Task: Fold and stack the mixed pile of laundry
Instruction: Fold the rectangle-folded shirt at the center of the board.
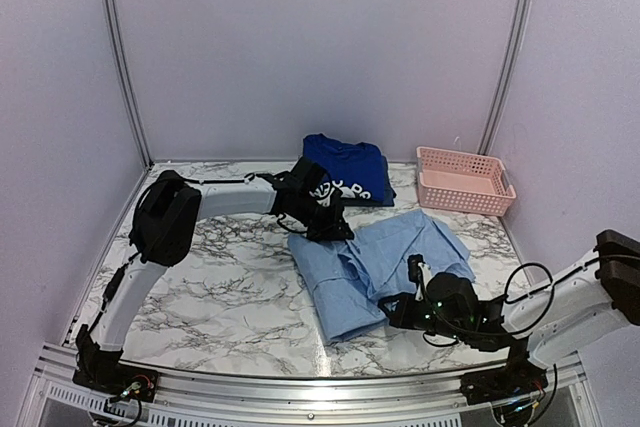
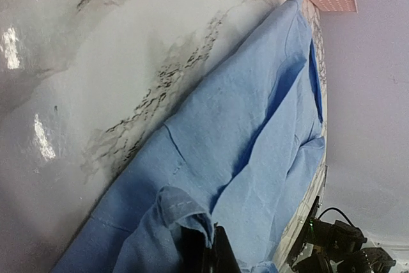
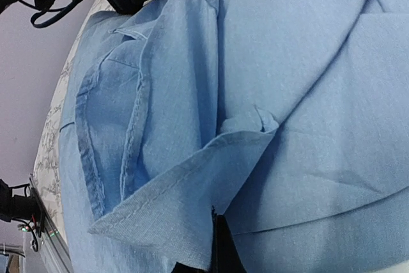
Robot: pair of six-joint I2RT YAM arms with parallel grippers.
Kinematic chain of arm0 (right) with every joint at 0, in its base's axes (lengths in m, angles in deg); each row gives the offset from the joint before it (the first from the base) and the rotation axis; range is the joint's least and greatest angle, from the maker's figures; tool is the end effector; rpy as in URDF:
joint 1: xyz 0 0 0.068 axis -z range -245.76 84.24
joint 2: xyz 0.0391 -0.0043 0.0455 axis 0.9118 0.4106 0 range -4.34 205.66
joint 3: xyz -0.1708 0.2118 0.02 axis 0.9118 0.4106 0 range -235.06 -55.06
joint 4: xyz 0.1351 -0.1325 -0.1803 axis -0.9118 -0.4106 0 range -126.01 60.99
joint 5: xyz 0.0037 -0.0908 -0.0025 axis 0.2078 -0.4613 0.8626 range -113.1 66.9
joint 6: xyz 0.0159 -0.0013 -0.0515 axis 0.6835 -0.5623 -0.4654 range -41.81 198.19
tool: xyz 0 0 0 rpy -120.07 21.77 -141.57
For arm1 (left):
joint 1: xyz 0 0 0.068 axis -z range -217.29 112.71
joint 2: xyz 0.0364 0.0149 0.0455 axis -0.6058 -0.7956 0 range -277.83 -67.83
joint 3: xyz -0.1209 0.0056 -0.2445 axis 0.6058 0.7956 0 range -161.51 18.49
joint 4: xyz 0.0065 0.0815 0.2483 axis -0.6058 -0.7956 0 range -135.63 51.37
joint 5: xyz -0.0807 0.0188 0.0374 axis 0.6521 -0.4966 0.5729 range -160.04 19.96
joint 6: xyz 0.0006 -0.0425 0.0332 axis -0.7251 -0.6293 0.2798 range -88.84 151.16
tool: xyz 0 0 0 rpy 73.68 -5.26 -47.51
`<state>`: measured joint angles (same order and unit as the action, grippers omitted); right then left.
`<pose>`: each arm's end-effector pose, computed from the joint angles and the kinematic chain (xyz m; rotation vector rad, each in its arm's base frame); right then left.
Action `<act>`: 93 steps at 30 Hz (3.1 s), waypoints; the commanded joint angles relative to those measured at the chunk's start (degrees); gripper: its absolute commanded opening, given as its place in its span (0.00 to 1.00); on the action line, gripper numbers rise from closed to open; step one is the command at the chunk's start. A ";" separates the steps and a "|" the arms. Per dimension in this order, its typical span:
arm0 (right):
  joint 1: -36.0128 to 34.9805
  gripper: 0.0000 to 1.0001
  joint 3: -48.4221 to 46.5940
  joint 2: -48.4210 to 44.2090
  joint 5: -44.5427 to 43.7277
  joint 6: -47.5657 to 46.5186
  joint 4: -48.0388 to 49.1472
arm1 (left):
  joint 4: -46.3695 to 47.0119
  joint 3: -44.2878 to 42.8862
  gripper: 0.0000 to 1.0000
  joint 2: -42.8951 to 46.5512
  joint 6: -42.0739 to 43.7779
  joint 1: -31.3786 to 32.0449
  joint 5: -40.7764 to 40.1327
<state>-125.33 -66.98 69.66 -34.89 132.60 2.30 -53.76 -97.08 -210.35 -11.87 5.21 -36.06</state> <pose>0.1118 0.1760 0.1233 0.0307 2.2518 0.9450 0.3934 -0.3874 0.1473 0.3380 2.5792 -1.3559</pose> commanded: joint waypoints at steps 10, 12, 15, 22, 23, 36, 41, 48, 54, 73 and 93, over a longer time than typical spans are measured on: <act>5.43 0.00 -0.63 3.17 -2.82 3.95 -1.82 | 4.94 8.01 0.88 11.34 3.59 -1.90 -6.65; 5.87 0.00 -0.91 2.45 -2.44 2.69 -2.20 | 4.94 11.92 0.99 15.47 4.95 -3.81 -7.09; 6.05 0.00 -2.73 1.24 -2.27 -0.93 -4.03 | 4.83 17.64 0.99 20.80 7.20 -6.40 -6.86; 6.60 0.00 -9.68 -1.15 -3.67 -10.00 -11.14 | 2.29 29.81 0.99 26.37 15.84 -7.87 -5.55; 7.16 0.00 -10.07 -0.87 -3.63 -10.06 -12.05 | 2.35 30.92 0.99 26.47 16.73 -7.87 -4.69; 11.95 0.00 -7.40 5.29 0.55 -1.72 -16.04 | 2.38 34.40 0.99 26.98 21.53 -7.52 -4.30; 11.21 0.00 -5.63 -5.05 -0.93 -1.19 -17.72 | 2.39 35.11 0.99 27.70 21.95 -7.52 -4.18; 9.82 0.00 -2.87 -15.39 -4.67 -1.31 -21.13 | 2.87 35.40 0.99 28.66 22.06 -7.52 -2.73; 9.85 0.00 0.38 -11.98 -3.68 3.26 -22.17 | 3.09 34.51 0.98 27.75 22.42 -6.90 -1.03; 16.87 0.00 -7.85 10.05 4.68 -11.19 -14.33 | 6.77 47.27 0.72 38.51 25.11 -3.66 6.80; 20.09 0.06 -11.89 12.90 21.49 -13.46 -23.03 | 3.03 49.92 0.67 49.83 23.71 -8.32 -1.43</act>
<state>-105.39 -81.45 80.74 -17.21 116.08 -16.47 -49.46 -40.88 -161.43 13.31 0.12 -32.08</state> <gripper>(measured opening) 0.060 0.629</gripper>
